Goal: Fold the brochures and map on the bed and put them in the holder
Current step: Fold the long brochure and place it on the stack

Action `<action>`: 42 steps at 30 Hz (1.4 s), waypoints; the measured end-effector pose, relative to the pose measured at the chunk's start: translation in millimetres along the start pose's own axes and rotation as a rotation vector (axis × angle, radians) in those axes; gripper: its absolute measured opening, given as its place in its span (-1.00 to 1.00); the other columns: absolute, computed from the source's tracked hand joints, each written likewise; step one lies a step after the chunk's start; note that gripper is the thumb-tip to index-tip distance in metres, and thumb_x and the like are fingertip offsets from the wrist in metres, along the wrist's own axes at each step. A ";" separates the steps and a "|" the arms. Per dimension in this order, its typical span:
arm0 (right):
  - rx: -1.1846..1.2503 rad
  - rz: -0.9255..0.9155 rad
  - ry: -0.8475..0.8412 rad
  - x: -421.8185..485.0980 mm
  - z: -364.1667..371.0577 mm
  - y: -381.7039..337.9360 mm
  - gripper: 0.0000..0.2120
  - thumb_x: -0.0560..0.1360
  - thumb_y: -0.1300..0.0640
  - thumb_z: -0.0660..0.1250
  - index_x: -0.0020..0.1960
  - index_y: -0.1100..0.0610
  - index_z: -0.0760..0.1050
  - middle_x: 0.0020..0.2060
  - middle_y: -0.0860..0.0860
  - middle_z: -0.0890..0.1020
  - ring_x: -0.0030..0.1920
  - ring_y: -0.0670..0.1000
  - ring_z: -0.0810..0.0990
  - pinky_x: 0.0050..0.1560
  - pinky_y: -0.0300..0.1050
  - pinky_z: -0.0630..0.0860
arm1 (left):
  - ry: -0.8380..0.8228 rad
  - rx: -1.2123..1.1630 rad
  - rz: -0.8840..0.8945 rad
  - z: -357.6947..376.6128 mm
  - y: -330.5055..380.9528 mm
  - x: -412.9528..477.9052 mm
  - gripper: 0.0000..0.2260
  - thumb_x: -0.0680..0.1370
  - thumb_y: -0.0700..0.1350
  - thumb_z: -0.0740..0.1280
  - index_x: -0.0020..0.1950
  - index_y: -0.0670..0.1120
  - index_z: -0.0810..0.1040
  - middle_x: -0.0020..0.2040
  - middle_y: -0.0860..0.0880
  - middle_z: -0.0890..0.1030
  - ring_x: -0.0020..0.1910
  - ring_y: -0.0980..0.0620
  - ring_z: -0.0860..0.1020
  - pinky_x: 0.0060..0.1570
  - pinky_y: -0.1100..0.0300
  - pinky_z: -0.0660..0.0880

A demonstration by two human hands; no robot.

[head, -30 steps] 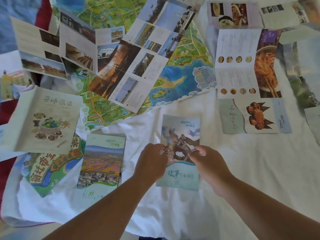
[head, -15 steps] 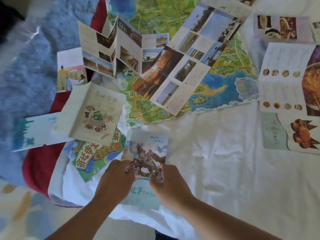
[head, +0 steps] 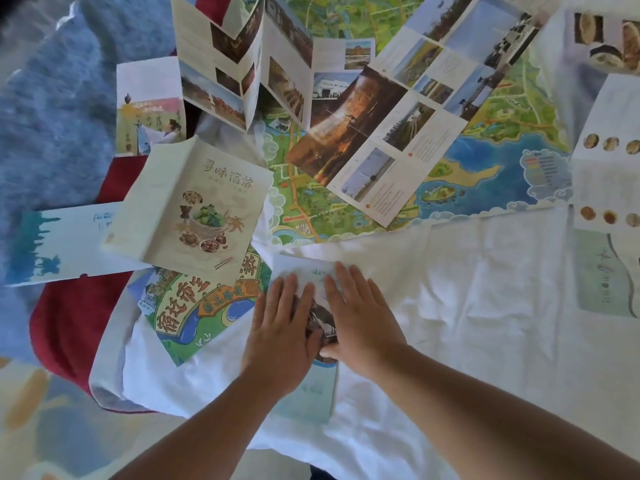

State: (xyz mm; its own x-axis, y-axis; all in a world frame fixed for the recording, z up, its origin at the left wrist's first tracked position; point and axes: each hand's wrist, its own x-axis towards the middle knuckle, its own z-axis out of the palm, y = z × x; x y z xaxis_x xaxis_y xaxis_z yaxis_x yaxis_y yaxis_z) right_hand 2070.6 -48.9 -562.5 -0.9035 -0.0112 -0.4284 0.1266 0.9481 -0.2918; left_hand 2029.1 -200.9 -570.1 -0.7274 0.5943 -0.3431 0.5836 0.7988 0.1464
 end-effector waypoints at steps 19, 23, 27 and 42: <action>-0.092 0.013 -0.081 20.9 12.9 6.5 0.13 0.39 -0.29 0.40 0.58 0.17 -0.26 0.55 0.19 -0.28 0.56 0.20 -0.25 0.52 0.12 -0.22 | 0.008 0.100 0.176 44.5 -21.0 -19.4 -0.32 0.57 0.21 0.12 0.52 -0.25 0.23 0.54 -0.26 0.19 0.53 -0.22 0.17 0.44 -0.15 0.14; -0.094 0.015 -0.069 21.0 12.5 6.4 0.12 0.41 -0.28 0.39 0.58 0.17 -0.27 0.55 0.19 -0.30 0.55 0.22 -0.28 0.52 0.14 -0.26 | 0.003 0.087 0.200 55.0 -24.1 -30.5 -0.26 0.56 0.27 0.13 0.53 -0.25 0.19 0.55 -0.25 0.14 0.54 -0.20 0.15 0.45 -0.17 0.13; -0.115 -0.016 -0.030 13.2 14.9 3.8 0.15 0.38 -0.29 0.40 0.58 0.20 -0.27 0.55 0.18 -0.31 0.54 0.22 -0.33 0.49 0.20 -0.32 | 0.009 0.098 0.200 58.1 -25.0 -30.6 -0.27 0.57 0.28 0.08 0.52 -0.26 0.18 0.54 -0.27 0.16 0.53 -0.21 0.16 0.42 -0.17 0.16; -0.077 -0.081 -0.102 7.1 9.8 8.4 0.13 0.38 -0.25 0.44 0.59 0.14 -0.24 0.57 0.13 -0.28 0.56 0.18 -0.28 0.52 0.17 -0.28 | 0.052 0.133 0.190 35.1 -14.6 -31.5 -0.30 0.51 0.25 0.14 0.43 -0.27 0.39 0.45 -0.27 0.36 0.42 -0.25 0.36 0.32 -0.13 0.23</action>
State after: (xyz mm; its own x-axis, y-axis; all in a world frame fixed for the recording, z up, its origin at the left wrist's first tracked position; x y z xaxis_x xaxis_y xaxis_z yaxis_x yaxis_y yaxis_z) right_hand 2069.2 -44.2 -576.4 -0.8625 -0.1168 -0.4923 0.0201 0.9643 -0.2641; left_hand 2056.1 -234.6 -594.0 -0.6157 0.7394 -0.2723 0.7517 0.6548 0.0786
